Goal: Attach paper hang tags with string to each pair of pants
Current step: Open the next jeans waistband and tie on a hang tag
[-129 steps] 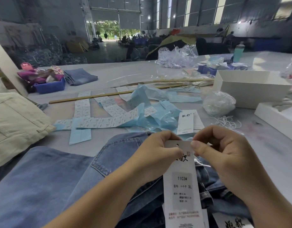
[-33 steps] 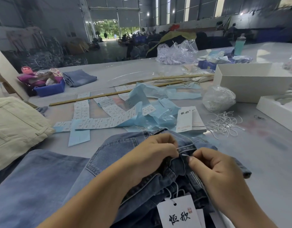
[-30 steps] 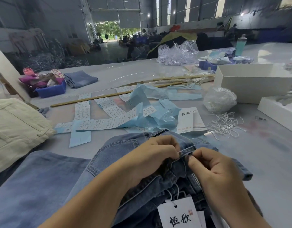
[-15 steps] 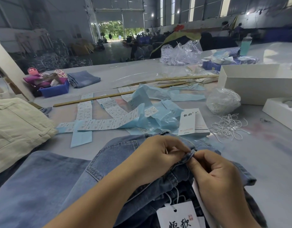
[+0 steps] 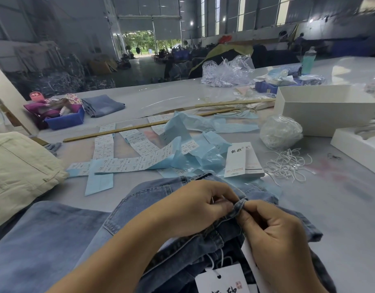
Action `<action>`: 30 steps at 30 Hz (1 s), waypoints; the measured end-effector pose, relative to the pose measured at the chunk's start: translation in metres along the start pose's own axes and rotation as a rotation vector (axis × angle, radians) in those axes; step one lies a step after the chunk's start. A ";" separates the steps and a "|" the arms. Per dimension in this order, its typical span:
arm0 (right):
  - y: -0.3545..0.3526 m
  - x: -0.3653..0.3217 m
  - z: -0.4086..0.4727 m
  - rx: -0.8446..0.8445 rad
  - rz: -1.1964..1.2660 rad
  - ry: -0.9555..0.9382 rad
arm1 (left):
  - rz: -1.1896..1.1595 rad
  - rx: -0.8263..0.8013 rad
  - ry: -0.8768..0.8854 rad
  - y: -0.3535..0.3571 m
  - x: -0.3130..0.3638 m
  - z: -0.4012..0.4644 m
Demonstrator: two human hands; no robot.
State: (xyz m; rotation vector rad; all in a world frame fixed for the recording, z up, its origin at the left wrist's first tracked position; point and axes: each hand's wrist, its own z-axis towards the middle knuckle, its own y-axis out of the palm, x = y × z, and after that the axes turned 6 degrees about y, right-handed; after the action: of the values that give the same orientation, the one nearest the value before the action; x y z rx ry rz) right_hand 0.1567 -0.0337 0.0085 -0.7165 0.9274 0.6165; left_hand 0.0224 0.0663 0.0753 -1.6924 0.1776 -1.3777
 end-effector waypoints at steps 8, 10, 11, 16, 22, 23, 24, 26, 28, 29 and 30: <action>-0.005 -0.001 0.007 0.003 -0.167 -0.015 | -0.001 0.030 -0.016 0.003 -0.005 0.000; -0.006 -0.004 0.008 -0.038 -0.146 0.003 | -0.053 0.037 -0.036 0.004 -0.004 0.000; -0.008 -0.006 0.009 -0.076 -0.118 0.022 | -0.071 0.051 -0.042 0.005 -0.003 0.000; -0.025 -0.015 0.014 -0.260 -0.077 0.109 | -0.143 0.212 -0.074 0.006 0.001 0.001; -0.043 -0.020 0.022 -0.402 0.053 0.299 | -0.289 0.346 -0.100 0.002 -0.006 0.005; -0.045 -0.018 0.022 -0.400 0.129 0.364 | -0.322 0.359 -0.105 0.001 -0.006 0.006; -0.046 -0.018 0.023 -0.399 0.224 0.431 | -0.369 0.377 -0.107 0.000 -0.005 0.006; -0.046 -0.019 0.023 -0.422 0.415 0.525 | -0.520 0.406 -0.097 -0.001 -0.001 0.008; -0.044 -0.022 0.023 -0.472 0.555 0.541 | -0.676 0.406 -0.082 -0.002 0.004 0.010; -0.044 -0.024 0.022 -0.502 0.597 0.527 | -0.740 0.402 -0.086 -0.002 0.008 0.011; -0.043 -0.026 0.022 -0.525 0.634 0.511 | -0.796 0.401 -0.092 -0.001 0.010 0.011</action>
State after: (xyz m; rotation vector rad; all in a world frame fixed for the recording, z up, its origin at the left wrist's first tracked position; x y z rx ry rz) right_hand 0.1873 -0.0472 0.0517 -1.0838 1.5134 1.3038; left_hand 0.0352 0.0671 0.0839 -1.5213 -0.8565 -1.7323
